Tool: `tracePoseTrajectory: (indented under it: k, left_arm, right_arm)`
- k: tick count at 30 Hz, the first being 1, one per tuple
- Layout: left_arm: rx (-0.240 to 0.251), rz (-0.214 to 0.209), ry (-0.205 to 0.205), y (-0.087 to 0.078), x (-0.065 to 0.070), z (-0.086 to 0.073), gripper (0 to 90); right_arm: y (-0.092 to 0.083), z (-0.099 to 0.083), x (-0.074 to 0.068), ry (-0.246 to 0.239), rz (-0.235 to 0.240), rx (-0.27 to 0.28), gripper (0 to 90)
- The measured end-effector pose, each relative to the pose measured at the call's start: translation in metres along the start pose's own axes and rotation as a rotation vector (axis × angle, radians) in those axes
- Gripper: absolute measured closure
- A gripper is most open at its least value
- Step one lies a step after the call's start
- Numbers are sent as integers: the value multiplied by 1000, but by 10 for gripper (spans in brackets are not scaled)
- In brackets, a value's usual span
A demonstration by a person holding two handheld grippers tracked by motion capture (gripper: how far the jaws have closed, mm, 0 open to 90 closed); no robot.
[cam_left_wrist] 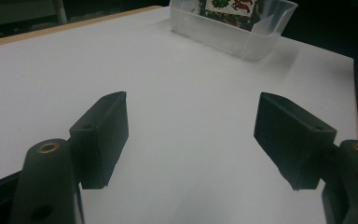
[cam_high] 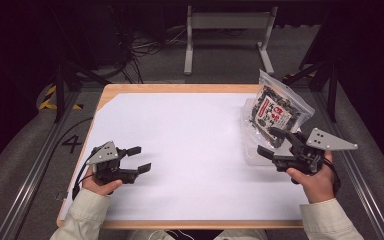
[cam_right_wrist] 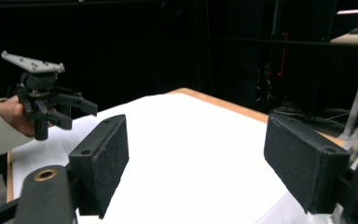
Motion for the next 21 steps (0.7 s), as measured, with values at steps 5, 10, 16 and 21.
tracePoseTrajectory:
  k: [5, 10, 16, 21]
  left_arm:
    - [31, -9, -13, -2, 3, -3, 278]
    - [38, -14, -13, -2, 5, -4, 277]
    - [42, -19, -13, -1, 6, -5, 276]
    - [41, -24, -15, 0, 6, -7, 276]
  right_arm:
    - [11, -21, -7, -2, -12, -38, 223]
    - [19, -41, -13, 8, -3, -54, 227]
    - [28, -60, -23, -30, 7, -74, 227]
    - [34, -72, -29, -34, 26, -82, 227]
Point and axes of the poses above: each handheld gripper's, and its own axes: y roughly forward along the jaws, z roughly out of its top, x roughly to its right, the point moved 3 cm from there along y, roughly forward along the jaws, and after that the axes turned 10 degrees about -z, right-handed, at the moved point
